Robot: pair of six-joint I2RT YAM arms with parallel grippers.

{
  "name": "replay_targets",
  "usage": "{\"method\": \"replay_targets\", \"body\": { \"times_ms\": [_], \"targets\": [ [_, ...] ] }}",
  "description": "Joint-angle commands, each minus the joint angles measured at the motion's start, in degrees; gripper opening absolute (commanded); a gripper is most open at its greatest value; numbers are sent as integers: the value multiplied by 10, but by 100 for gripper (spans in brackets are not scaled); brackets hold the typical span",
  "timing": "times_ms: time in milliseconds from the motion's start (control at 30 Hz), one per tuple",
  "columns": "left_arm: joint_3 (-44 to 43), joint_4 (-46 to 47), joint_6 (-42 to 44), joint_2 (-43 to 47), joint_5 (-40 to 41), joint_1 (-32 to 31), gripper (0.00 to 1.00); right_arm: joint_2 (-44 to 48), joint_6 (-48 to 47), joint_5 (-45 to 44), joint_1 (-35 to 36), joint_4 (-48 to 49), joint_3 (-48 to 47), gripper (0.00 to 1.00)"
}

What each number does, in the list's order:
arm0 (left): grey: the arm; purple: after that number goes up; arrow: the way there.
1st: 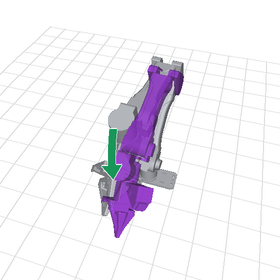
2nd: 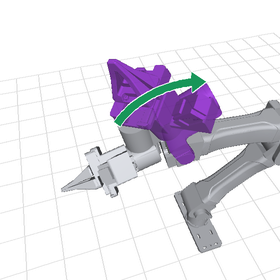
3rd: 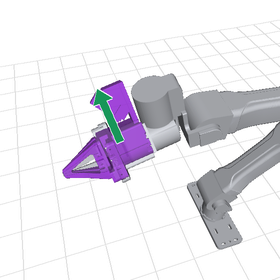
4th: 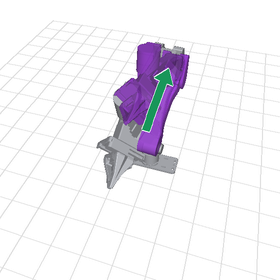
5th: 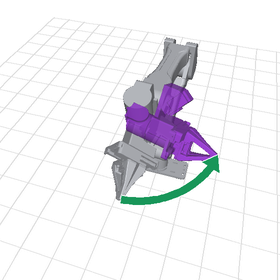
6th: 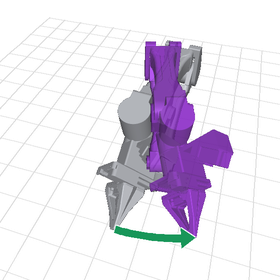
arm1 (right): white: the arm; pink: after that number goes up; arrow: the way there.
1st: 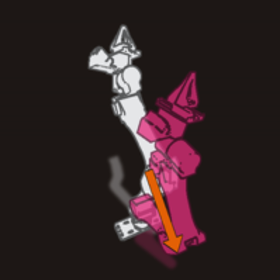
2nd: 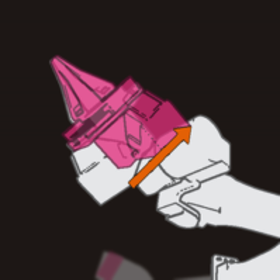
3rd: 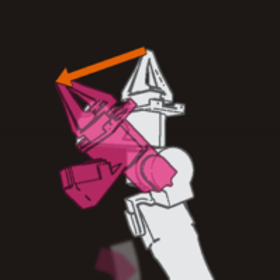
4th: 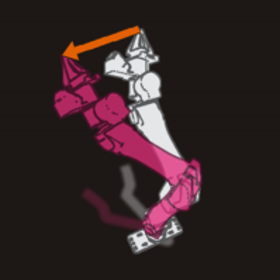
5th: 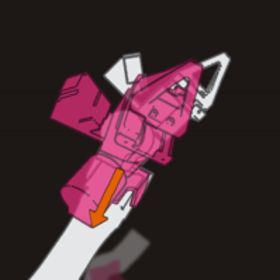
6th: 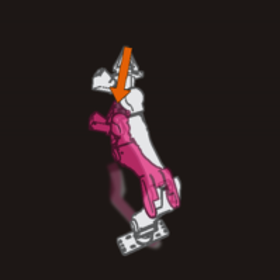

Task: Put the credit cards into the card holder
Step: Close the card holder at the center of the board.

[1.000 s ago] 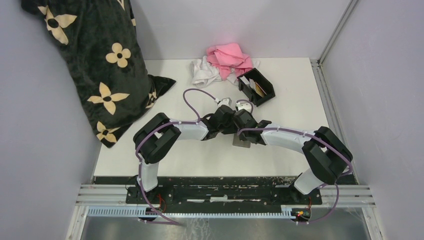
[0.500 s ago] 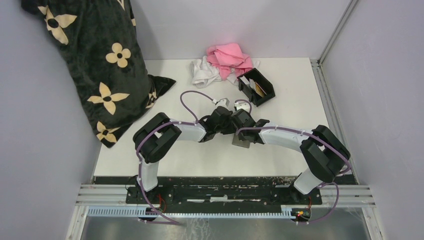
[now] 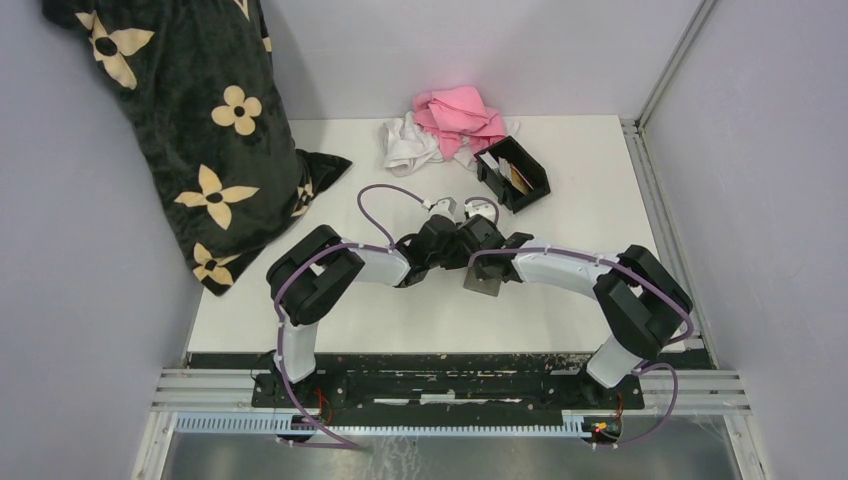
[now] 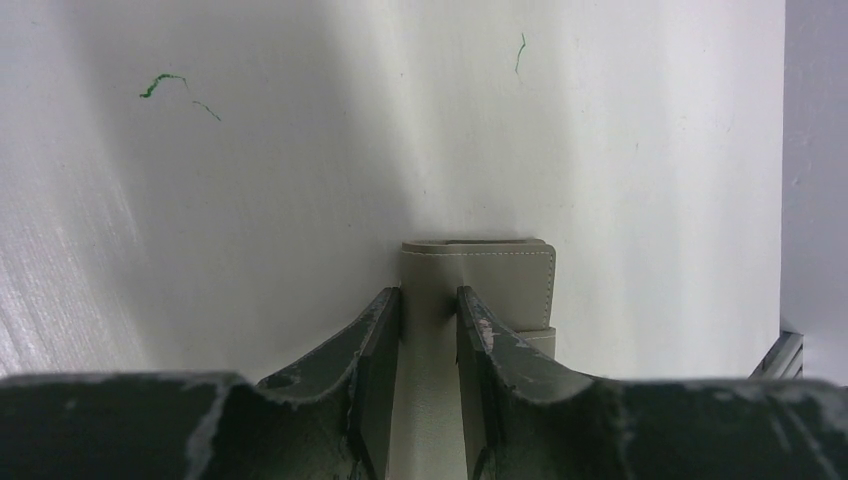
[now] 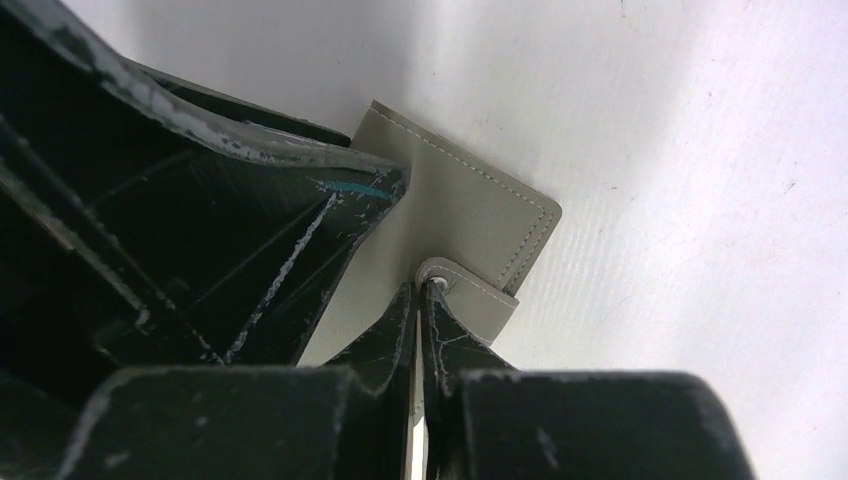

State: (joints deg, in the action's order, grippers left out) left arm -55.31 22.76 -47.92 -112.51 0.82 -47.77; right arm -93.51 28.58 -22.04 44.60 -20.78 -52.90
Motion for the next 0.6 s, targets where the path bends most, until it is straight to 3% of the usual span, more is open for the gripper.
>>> {"method": "replay_targets", "body": {
  "times_ms": [0,567],
  "targets": [
    [35,-122,-5,-55,-40,-13,35,-34,10,70,10,-6,-13,5],
    [52,-85,-11,-64,-55,-12,33,-56,7,155,-13,-7,-20,4]
  ]
}}
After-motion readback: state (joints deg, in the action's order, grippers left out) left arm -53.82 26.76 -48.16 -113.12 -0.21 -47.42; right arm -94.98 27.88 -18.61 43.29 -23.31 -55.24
